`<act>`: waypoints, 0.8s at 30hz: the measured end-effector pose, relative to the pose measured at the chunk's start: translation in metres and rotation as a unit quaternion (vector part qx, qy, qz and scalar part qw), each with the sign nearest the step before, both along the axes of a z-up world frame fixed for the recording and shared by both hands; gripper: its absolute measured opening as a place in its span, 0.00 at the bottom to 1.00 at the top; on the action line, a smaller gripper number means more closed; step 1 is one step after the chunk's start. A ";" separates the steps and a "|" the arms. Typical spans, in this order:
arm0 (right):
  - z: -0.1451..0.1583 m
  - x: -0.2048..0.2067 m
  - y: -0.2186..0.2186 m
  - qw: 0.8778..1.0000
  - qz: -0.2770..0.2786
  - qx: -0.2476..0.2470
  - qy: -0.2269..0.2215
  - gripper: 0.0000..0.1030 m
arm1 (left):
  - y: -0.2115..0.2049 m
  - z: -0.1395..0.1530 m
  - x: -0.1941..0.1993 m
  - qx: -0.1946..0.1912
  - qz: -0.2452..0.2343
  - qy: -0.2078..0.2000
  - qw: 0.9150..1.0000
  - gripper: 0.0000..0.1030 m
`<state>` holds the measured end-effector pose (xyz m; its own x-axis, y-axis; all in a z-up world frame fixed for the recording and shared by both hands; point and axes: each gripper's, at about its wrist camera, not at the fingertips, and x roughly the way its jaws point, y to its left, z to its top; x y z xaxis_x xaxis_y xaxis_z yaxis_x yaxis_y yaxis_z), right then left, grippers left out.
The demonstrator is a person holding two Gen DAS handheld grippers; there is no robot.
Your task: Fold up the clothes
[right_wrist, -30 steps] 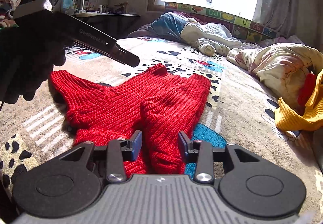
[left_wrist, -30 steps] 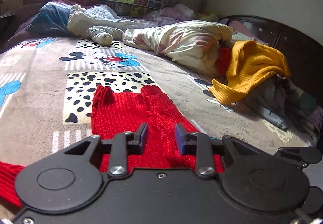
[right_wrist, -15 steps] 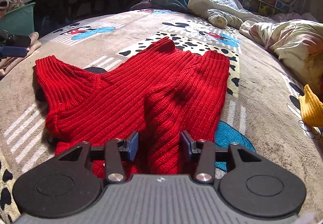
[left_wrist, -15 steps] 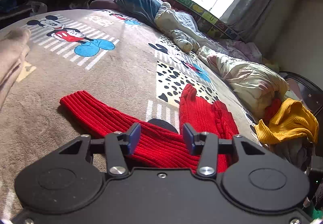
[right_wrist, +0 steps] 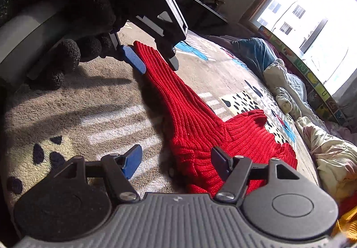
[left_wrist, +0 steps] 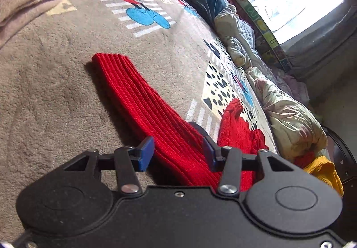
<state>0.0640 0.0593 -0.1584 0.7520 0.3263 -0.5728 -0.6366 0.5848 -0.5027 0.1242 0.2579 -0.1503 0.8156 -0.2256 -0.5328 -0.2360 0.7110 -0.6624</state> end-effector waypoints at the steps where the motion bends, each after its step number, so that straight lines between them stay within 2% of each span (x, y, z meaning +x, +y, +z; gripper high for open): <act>1: -0.002 0.005 0.004 1.000 -0.004 0.001 0.002 0.66 | -0.004 0.006 0.010 0.008 -0.019 -0.006 1.000 0.44; 3: -0.004 0.015 0.010 1.000 -0.015 0.005 0.005 0.63 | -0.013 0.018 0.032 0.034 -0.058 -0.014 0.998 0.44; 4: -0.004 0.019 0.011 1.000 -0.021 0.008 0.007 0.55 | -0.019 0.023 0.045 0.055 -0.076 -0.016 0.995 0.44; 5: -0.005 0.024 0.013 1.000 -0.027 0.012 0.009 0.40 | -0.026 0.028 0.061 0.074 -0.098 -0.016 0.992 0.44; 7: -0.004 0.029 0.009 0.999 -0.039 0.022 0.012 0.30 | -0.042 0.031 0.095 0.105 -0.141 -0.005 0.984 0.43; 12: 0.001 0.032 -0.010 0.996 -0.054 0.071 0.027 0.29 | -0.082 0.019 0.172 0.165 -0.212 0.047 0.962 0.43; 16: 0.006 0.035 -0.027 0.991 -0.065 0.114 0.038 0.25 | -0.103 -0.004 0.204 0.190 -0.240 0.084 0.948 0.43; 18: 0.011 0.035 -0.033 0.988 -0.066 0.132 0.037 0.23 | -0.109 -0.011 0.213 0.193 -0.246 0.088 0.946 0.34; 19: 0.013 0.036 -0.037 0.987 -0.067 0.141 0.038 0.22 | -0.111 -0.012 0.216 0.193 -0.247 0.086 0.946 0.27; 20: 0.016 0.036 -0.042 0.985 -0.068 0.153 0.039 0.22 | -0.112 -0.011 0.217 0.193 -0.245 0.082 0.947 0.16; 22: 0.021 0.038 -0.051 0.981 -0.074 0.174 0.040 0.21 | -0.114 -0.006 0.218 0.196 -0.241 0.077 0.947 0.09; 24: 0.027 0.040 -0.063 0.976 -0.081 0.197 0.039 0.21 | -0.118 0.002 0.217 0.198 -0.239 0.071 0.948 0.07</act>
<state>0.1042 -0.0035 -0.1311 0.7708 0.4127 -0.4853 -0.5469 0.8194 -0.1718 0.3412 0.1399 -0.1483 0.5852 -0.3107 -0.7490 0.1091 0.9454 -0.3070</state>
